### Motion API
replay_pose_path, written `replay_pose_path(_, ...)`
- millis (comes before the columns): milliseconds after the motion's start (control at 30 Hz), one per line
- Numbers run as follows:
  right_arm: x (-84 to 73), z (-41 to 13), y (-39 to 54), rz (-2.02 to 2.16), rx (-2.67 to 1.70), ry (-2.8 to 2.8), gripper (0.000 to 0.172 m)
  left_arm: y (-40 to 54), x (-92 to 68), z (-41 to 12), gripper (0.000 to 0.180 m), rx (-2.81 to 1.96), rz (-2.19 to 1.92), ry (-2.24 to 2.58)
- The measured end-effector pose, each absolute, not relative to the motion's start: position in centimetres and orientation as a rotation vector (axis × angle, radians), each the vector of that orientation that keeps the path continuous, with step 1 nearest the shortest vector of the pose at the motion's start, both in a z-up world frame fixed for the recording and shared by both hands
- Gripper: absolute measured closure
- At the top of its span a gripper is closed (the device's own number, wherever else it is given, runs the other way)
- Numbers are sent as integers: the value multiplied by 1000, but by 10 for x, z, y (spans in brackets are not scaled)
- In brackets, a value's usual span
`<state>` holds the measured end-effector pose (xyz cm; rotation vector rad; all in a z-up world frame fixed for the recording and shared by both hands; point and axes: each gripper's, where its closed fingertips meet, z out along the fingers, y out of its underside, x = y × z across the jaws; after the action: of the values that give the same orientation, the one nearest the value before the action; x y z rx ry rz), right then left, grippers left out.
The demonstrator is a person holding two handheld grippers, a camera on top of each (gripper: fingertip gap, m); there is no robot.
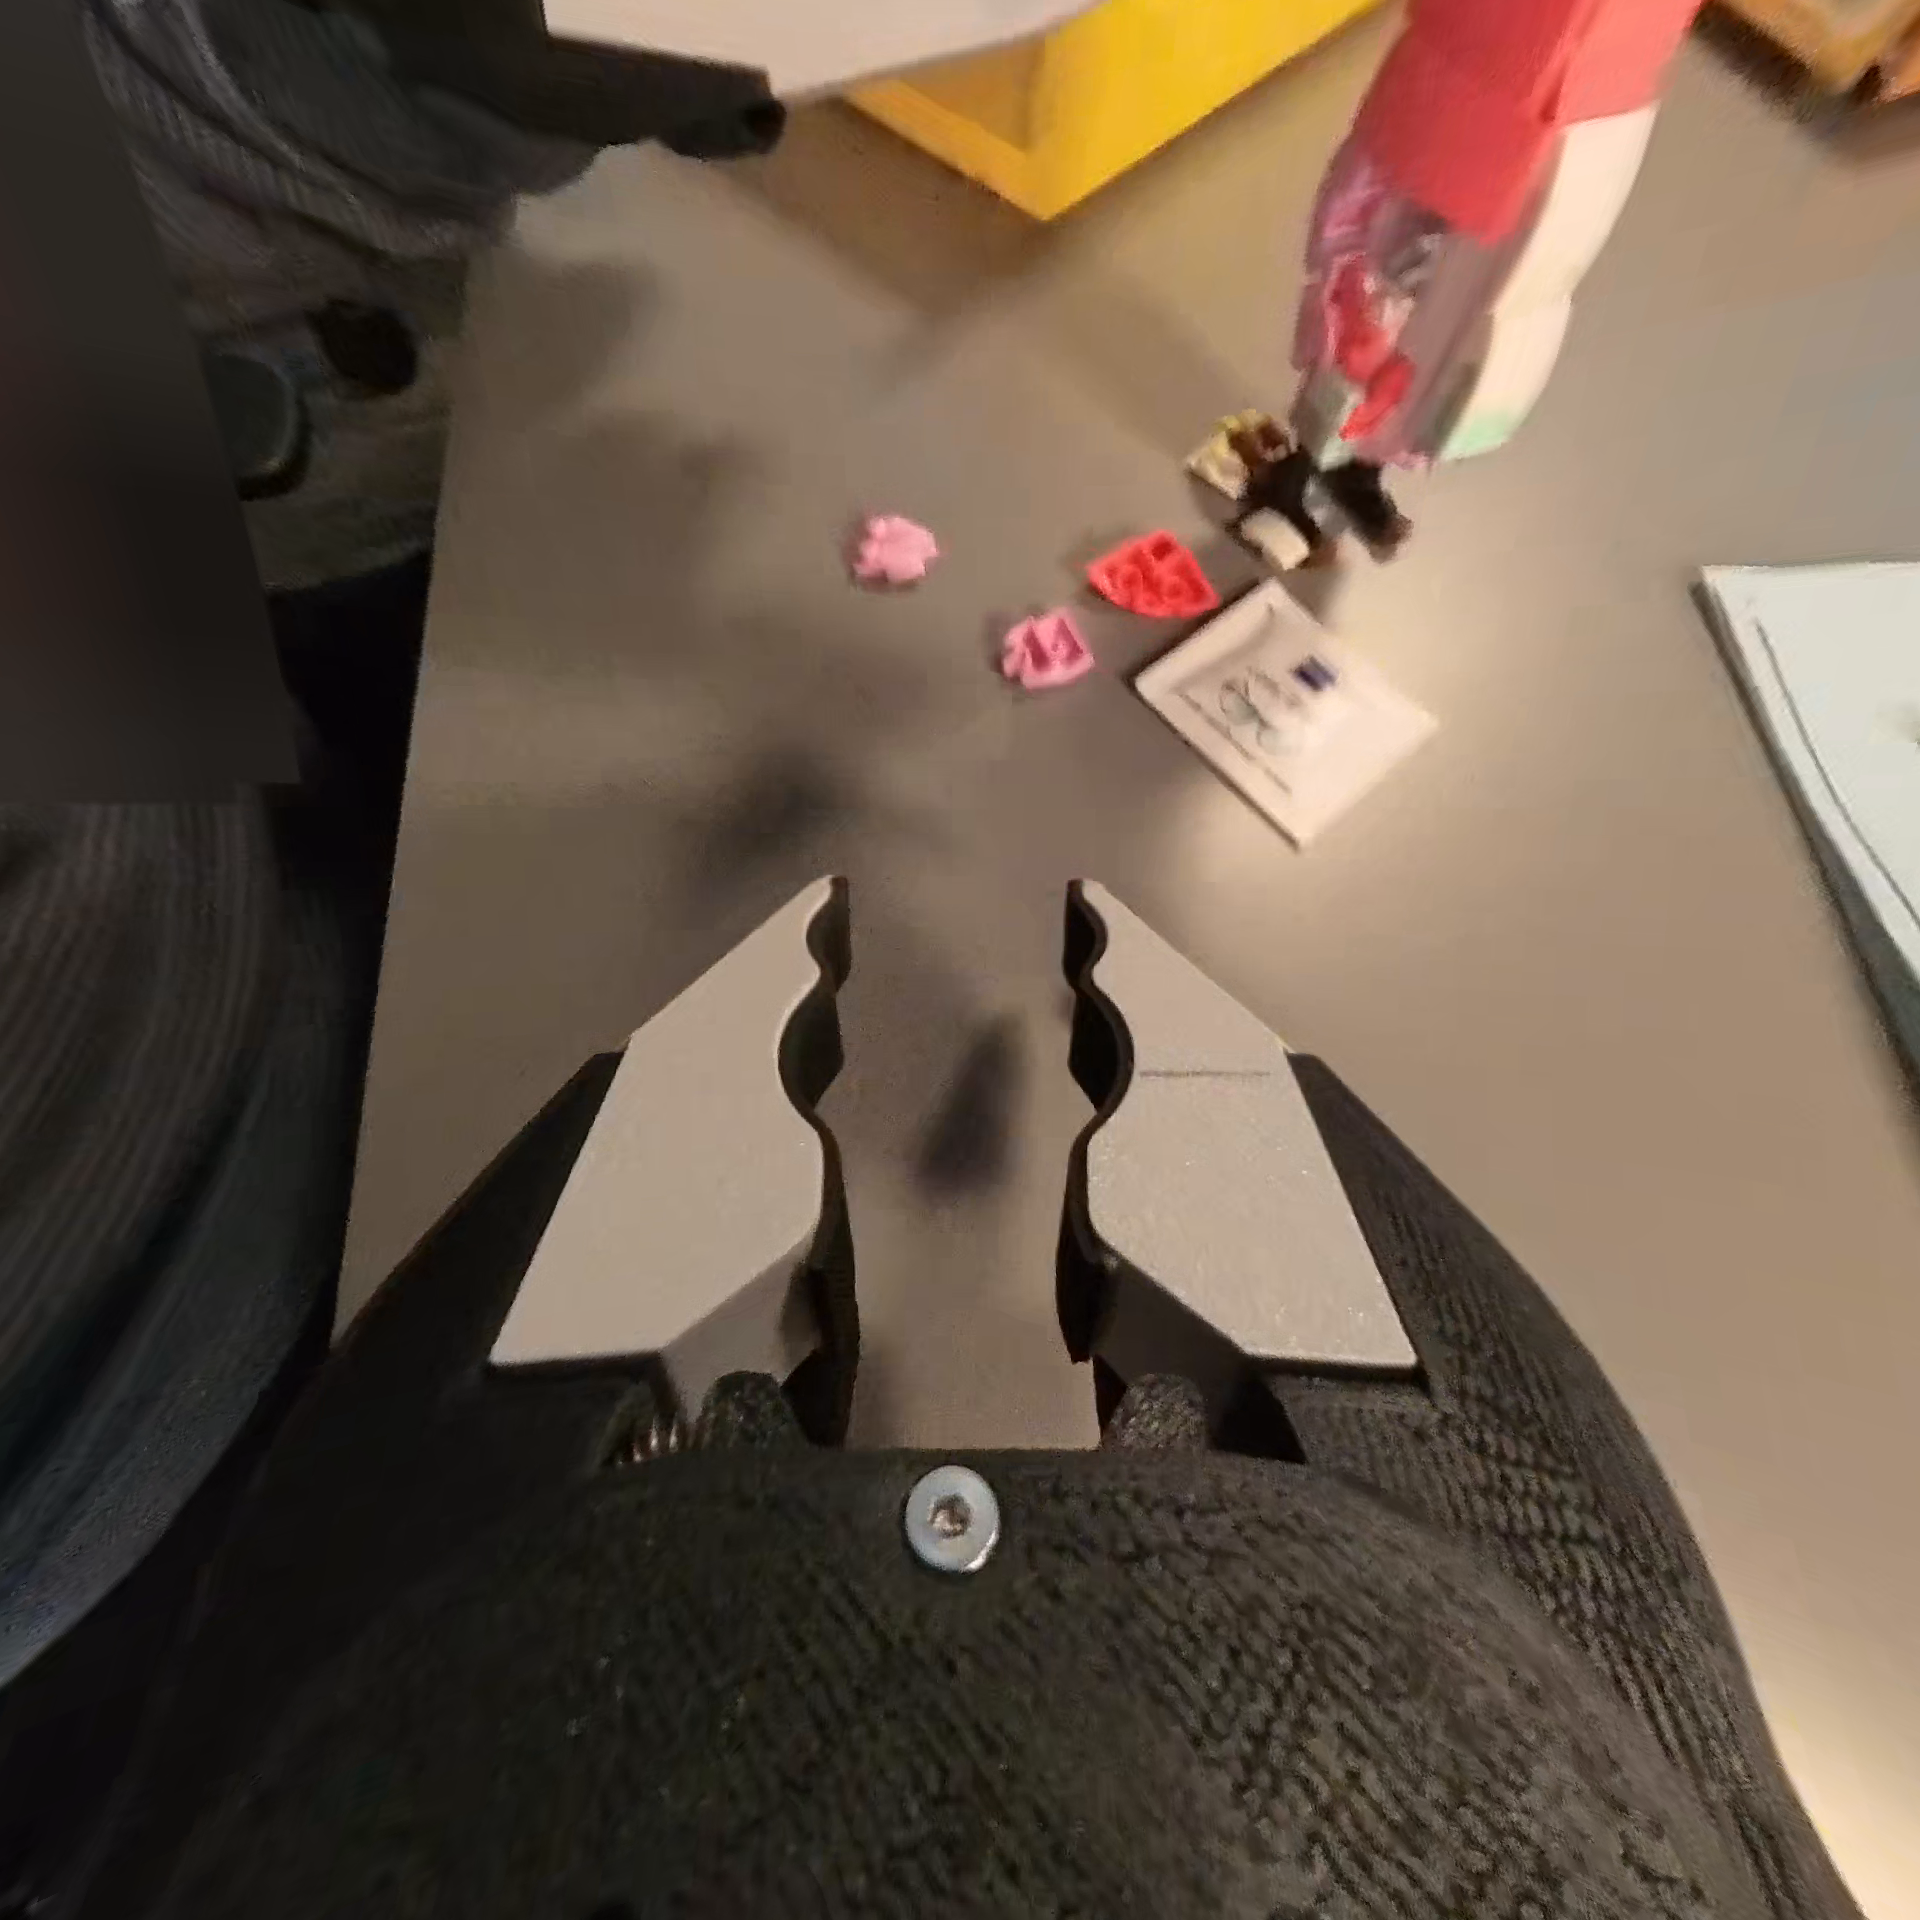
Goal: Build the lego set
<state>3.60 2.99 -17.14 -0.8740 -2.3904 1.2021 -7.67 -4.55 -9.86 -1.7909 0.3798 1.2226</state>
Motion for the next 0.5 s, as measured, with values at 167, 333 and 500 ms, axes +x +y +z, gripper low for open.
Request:
replay_pose_path(167,10,-173,-12,1236,-909,-2432,138,-85,-82,-114,173,-1822,1250,349)
replay_pose_path(333,-3,-179,-51,1175,-730,-2476,135,-93,-77,-130,173,-1824,1261,427)
replay_pose_path(500,-8,-183,-76,1152,-354,-2598,122,-97,-69,-139,173,-1801,1269,543)
